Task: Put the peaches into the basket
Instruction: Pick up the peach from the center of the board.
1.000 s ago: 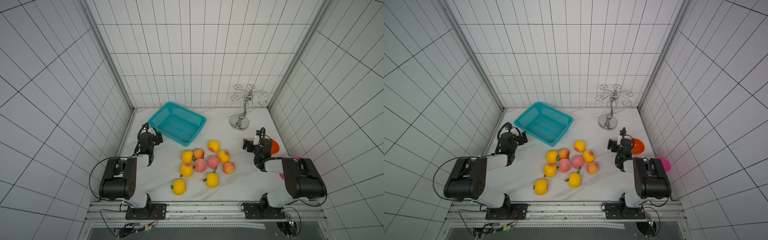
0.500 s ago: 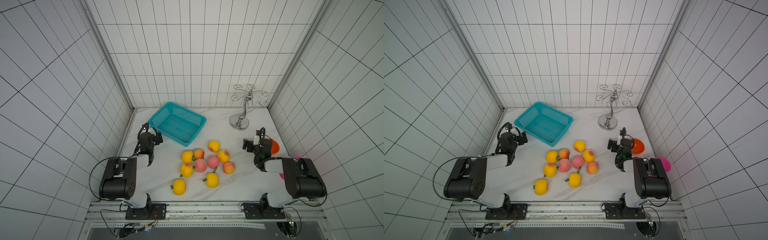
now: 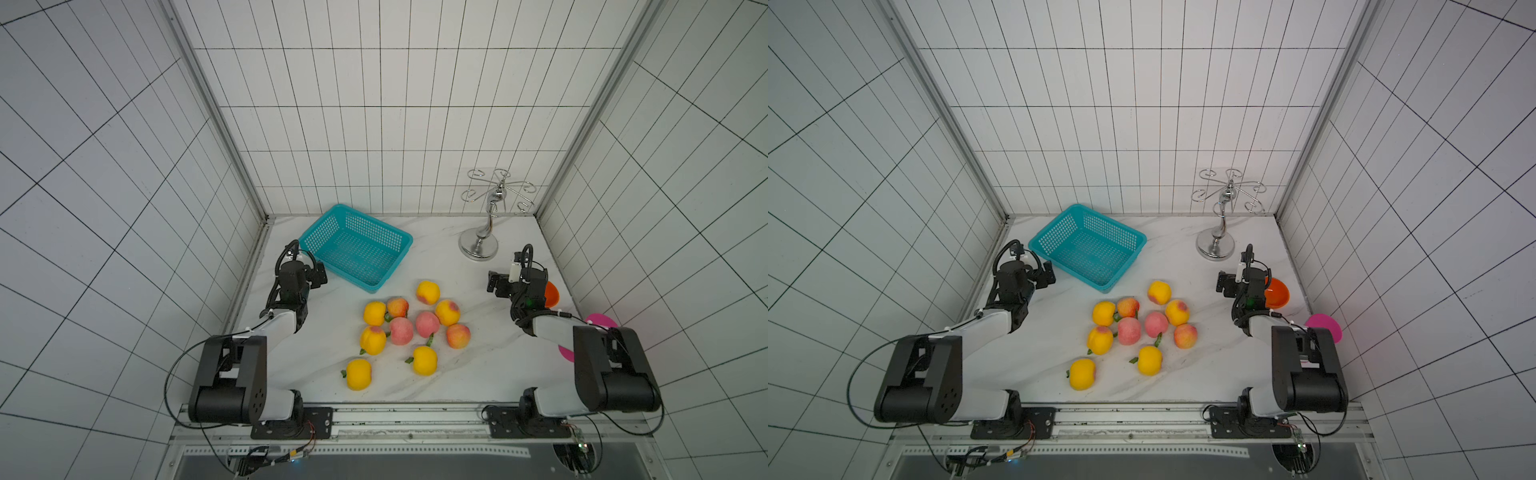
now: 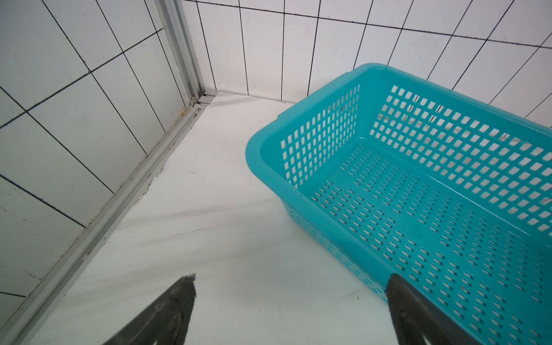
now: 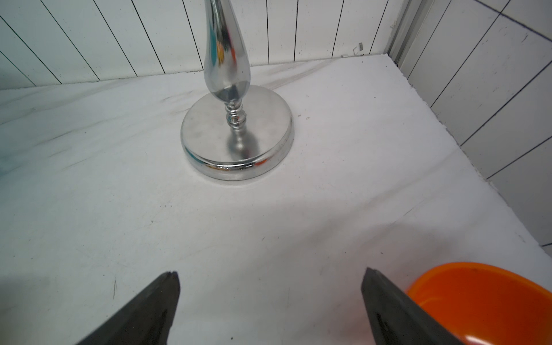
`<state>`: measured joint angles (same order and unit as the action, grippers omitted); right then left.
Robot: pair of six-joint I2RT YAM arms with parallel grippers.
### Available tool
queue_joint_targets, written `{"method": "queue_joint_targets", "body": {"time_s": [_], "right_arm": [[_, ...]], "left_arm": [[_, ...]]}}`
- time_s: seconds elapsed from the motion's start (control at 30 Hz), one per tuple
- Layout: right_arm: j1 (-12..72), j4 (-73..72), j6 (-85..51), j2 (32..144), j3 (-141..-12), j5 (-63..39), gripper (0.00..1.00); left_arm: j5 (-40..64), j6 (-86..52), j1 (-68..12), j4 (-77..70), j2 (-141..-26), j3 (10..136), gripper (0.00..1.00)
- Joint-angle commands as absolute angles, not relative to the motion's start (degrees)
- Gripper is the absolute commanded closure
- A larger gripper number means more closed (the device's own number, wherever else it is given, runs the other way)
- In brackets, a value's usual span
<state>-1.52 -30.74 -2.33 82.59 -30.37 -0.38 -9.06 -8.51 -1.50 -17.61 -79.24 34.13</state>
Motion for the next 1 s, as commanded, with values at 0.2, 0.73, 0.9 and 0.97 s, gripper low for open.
{"method": "queue_joint_targets", "body": {"time_s": [0.2,0.73,0.9,0.97], "right_arm": [[-1.26,-6.61,-8.36,79.01,-44.74,5.77,0.01],[12.22,35.4,-12.91,82.4,-75.11,4.19,0.01],[17.29,40.82,-15.38,80.65,-75.57,3.46,0.01],[18.44,42.86,-16.61,78.91,-74.38,2.92,0.01]], "left_arm": [[-10.93,-23.06,-3.91,7.39,-70.39,46.36,0.01],[-2.54,-30.14,-16.05,27.87,-71.76,58.36,0.01],[-0.13,-30.69,-17.88,33.34,-72.25,60.23,0.01],[-0.03,-30.76,-19.46,35.68,-72.18,60.63,0.01]]}}
